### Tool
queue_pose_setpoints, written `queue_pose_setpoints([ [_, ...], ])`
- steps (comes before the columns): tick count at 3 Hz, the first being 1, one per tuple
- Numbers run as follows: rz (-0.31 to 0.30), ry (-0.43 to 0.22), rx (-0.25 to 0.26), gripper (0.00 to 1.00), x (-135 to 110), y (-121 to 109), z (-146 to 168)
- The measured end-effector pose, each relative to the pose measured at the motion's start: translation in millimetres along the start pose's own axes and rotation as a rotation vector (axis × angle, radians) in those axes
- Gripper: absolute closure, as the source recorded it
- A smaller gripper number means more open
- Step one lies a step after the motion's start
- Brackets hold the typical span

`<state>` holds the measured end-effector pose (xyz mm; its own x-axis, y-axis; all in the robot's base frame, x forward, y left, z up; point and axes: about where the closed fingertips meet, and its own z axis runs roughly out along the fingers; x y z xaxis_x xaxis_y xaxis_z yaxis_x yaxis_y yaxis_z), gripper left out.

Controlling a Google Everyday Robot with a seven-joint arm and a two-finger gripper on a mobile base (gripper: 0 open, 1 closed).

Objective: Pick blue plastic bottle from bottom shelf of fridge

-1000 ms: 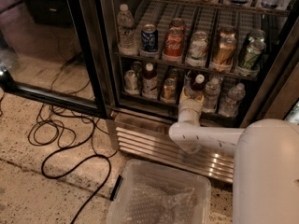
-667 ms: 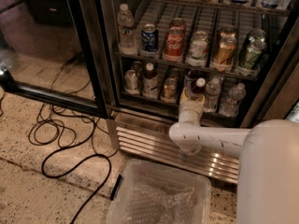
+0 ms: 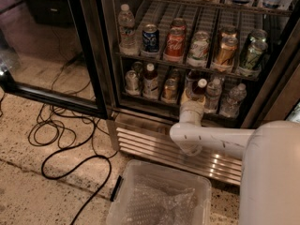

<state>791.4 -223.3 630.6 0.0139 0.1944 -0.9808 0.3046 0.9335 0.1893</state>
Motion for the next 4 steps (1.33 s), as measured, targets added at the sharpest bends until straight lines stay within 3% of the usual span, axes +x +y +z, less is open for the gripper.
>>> queue_pose_setpoints([
  [3,0.022,0.083,0.039,1.0,7,-12,-21],
  [4,0.022,0.083,0.039,1.0,7,-12,-21],
])
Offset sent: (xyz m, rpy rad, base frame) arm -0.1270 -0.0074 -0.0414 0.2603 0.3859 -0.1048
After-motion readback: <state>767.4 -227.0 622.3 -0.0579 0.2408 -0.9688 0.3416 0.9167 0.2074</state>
